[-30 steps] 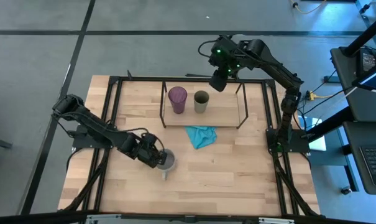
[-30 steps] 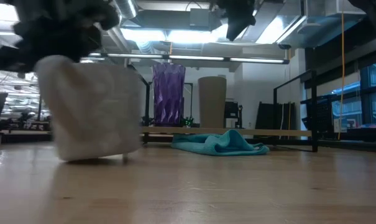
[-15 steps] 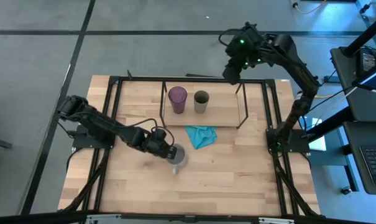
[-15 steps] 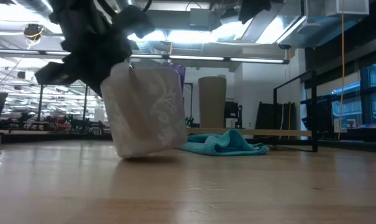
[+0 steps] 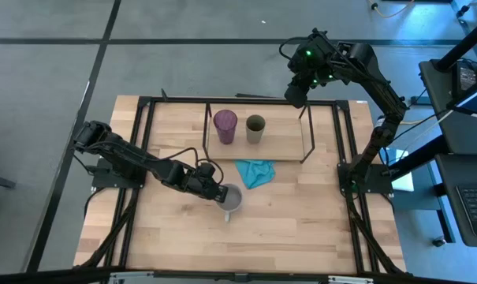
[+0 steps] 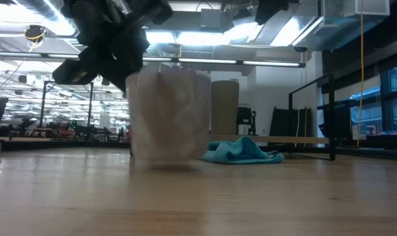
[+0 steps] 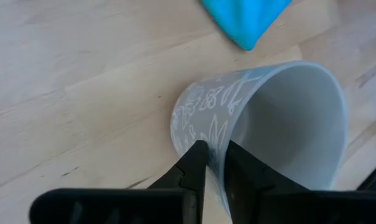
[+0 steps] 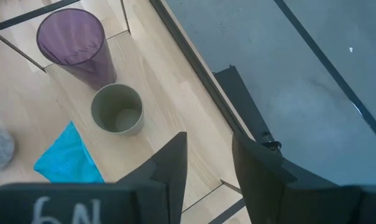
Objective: Stack small to large cups/mugs on shelf
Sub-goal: Put the gray patterned mug on the shelf
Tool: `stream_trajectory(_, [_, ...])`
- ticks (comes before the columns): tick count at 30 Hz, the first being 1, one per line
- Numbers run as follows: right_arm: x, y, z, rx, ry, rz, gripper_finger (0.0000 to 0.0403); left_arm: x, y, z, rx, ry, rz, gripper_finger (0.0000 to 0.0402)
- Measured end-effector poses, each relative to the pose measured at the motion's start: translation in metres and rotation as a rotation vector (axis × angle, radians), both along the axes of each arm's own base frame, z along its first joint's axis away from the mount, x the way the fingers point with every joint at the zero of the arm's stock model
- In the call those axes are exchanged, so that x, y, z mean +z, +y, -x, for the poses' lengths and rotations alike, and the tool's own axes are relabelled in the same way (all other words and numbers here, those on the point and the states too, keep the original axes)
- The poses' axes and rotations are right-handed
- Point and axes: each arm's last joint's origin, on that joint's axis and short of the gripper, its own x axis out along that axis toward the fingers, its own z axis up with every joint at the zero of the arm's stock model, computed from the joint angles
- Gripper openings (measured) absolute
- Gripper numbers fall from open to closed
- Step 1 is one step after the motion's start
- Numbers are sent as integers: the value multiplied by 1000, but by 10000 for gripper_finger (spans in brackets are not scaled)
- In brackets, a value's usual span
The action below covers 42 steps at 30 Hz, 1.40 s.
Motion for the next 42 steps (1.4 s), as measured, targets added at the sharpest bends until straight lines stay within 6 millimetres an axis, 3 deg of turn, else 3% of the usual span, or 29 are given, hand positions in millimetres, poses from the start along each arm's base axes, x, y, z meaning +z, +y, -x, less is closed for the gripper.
stream_trajectory(29, [-1,0,1,-8,6,-10,129,1,-2,-1,-35,-10,-17,44])
stream_trajectory(42, [-1,0,1,-25,-1,-20,129,-15,-9,-15,-31,-40,13,47])
